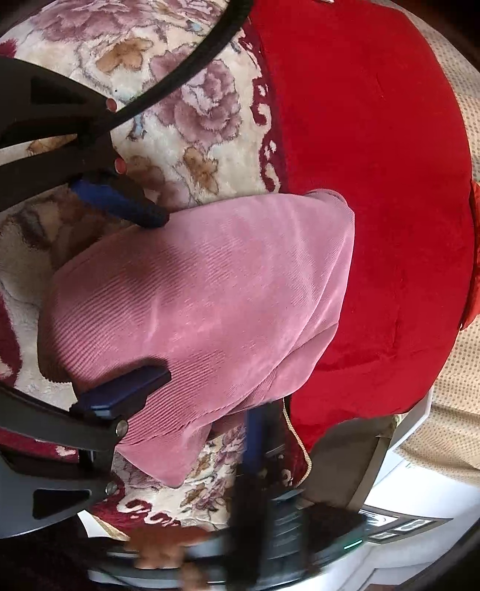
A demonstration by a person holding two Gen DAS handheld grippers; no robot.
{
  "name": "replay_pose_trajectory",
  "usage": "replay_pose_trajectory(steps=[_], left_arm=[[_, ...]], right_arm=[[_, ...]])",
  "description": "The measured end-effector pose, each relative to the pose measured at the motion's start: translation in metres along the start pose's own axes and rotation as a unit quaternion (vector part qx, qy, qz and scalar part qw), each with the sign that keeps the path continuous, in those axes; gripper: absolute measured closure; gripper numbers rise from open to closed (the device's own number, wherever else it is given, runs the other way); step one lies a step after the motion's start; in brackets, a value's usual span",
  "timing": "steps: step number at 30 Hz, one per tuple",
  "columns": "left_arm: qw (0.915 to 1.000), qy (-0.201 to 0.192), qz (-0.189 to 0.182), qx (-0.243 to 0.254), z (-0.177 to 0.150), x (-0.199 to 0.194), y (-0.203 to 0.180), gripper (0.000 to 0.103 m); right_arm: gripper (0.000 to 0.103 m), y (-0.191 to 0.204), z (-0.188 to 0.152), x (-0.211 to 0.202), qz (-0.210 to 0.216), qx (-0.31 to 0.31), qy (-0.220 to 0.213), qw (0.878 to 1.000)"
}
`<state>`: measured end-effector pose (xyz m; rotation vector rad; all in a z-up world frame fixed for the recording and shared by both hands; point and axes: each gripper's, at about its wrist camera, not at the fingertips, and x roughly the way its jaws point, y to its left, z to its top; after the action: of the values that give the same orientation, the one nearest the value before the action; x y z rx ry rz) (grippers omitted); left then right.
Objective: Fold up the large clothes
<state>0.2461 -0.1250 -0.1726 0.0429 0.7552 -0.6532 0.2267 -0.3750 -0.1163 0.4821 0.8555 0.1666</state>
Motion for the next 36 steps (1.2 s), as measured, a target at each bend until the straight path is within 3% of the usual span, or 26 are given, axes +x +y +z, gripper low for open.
replay_pose_trajectory(steps=[4, 7, 9, 11, 20, 24, 27, 30, 33, 36], left_arm=[[0.9998, -0.002, 0.011, 0.015, 0.000, 0.002, -0.007, 0.019], [0.9998, -0.008, 0.012, 0.017, 0.000, 0.003, -0.008, 0.018], [0.9996, -0.012, 0.017, 0.019, 0.001, 0.004, -0.009, 0.018], [0.9994, -0.012, 0.019, 0.025, 0.001, 0.003, -0.011, 0.018], [0.9996, -0.009, 0.020, 0.015, -0.003, -0.001, -0.007, 0.016], [0.9996, -0.011, 0.024, 0.013, -0.004, -0.001, -0.008, 0.016], [0.9996, -0.009, 0.026, 0.007, -0.004, 0.000, -0.007, 0.016], [0.9996, -0.008, 0.029, 0.001, -0.003, -0.001, -0.009, 0.016], [0.9994, -0.004, 0.028, 0.019, 0.004, -0.009, -0.011, 0.016], [0.9973, -0.051, 0.040, 0.034, 0.009, -0.033, -0.009, 0.016]], right_arm=[[0.067, 0.013, 0.054, 0.026, -0.033, -0.018, -0.020, 0.999], [0.067, -0.005, 0.089, 0.082, -0.087, 0.001, 0.022, 0.996], [0.066, -0.034, 0.094, 0.124, -0.074, 0.042, 0.061, 0.995], [0.066, -0.046, 0.095, 0.124, -0.044, 0.057, 0.046, 0.996], [0.064, -0.022, 0.059, 0.040, -0.051, 0.011, -0.034, 0.998], [0.065, 0.007, 0.031, 0.005, -0.040, -0.027, -0.040, 0.998], [0.065, 0.022, 0.012, -0.003, -0.049, -0.041, -0.033, 0.997], [0.061, 0.019, -0.012, 0.016, -0.071, -0.032, -0.009, 0.997], [0.059, -0.003, -0.024, 0.035, -0.042, -0.008, -0.018, 0.999], [0.059, -0.007, -0.022, 0.034, -0.029, -0.002, -0.023, 0.999]])
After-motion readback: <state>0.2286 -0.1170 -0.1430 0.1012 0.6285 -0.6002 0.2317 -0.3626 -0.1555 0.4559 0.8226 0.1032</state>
